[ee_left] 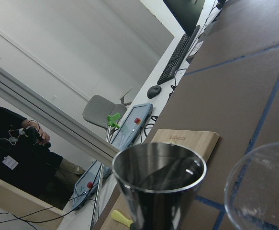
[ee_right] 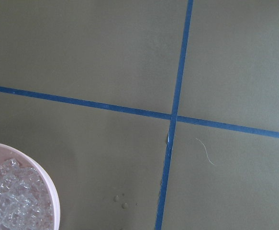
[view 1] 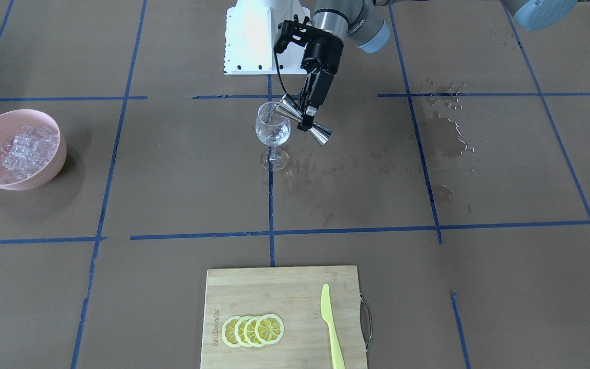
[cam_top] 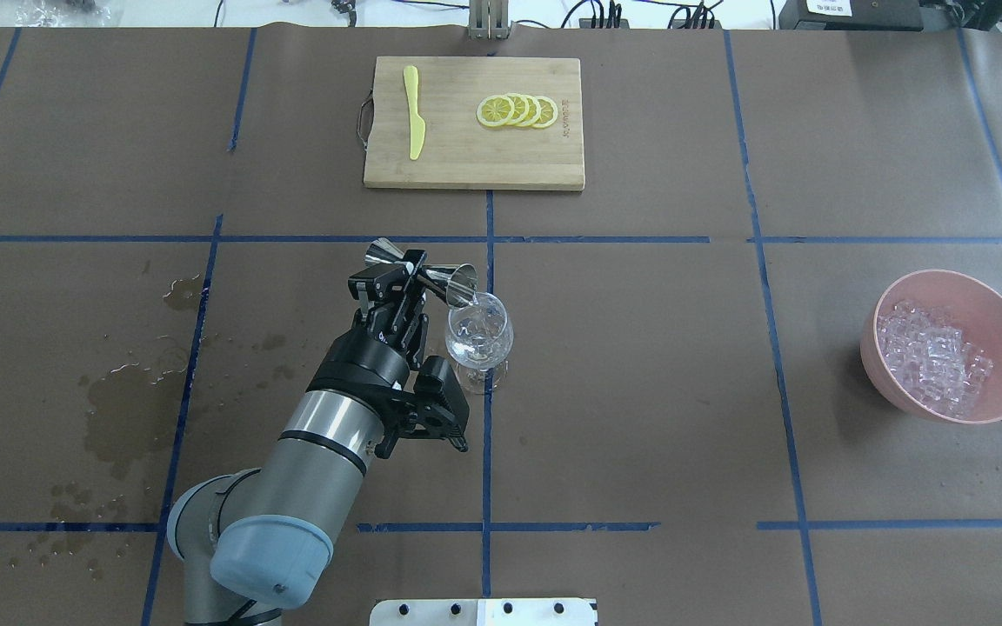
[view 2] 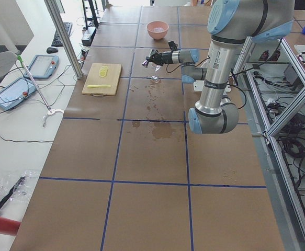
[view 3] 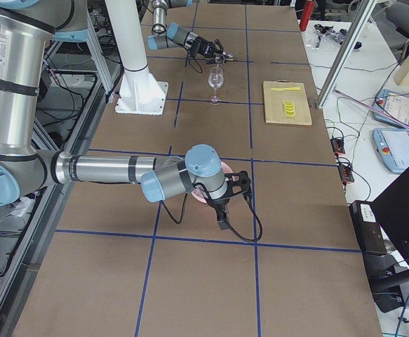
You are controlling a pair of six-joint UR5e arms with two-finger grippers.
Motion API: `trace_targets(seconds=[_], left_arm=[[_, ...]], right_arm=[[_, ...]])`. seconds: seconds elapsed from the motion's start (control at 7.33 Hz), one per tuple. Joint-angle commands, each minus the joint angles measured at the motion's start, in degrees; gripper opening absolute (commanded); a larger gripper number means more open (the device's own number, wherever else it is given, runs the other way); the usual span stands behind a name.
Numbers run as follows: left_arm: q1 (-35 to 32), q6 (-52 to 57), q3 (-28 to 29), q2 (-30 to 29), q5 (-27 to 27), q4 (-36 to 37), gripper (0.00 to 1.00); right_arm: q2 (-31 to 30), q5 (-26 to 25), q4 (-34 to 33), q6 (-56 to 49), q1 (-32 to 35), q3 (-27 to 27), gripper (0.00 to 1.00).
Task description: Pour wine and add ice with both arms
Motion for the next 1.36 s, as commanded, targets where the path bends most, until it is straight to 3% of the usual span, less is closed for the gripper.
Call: trace_targets(seconds=[0.0,1.23], left_arm=[[0.06,4.5,0.0,-0.12,0.16,-0.09,0.0],[0.32,20.91,-1.49,-0.99,0.86,-0.18,0.0]], right_arm=[[-0.08,0.03,0.0,0.0,0.0,0.0,1.0],[-0.51,0.03,0.0,0.0,0.0,0.0,1.0]])
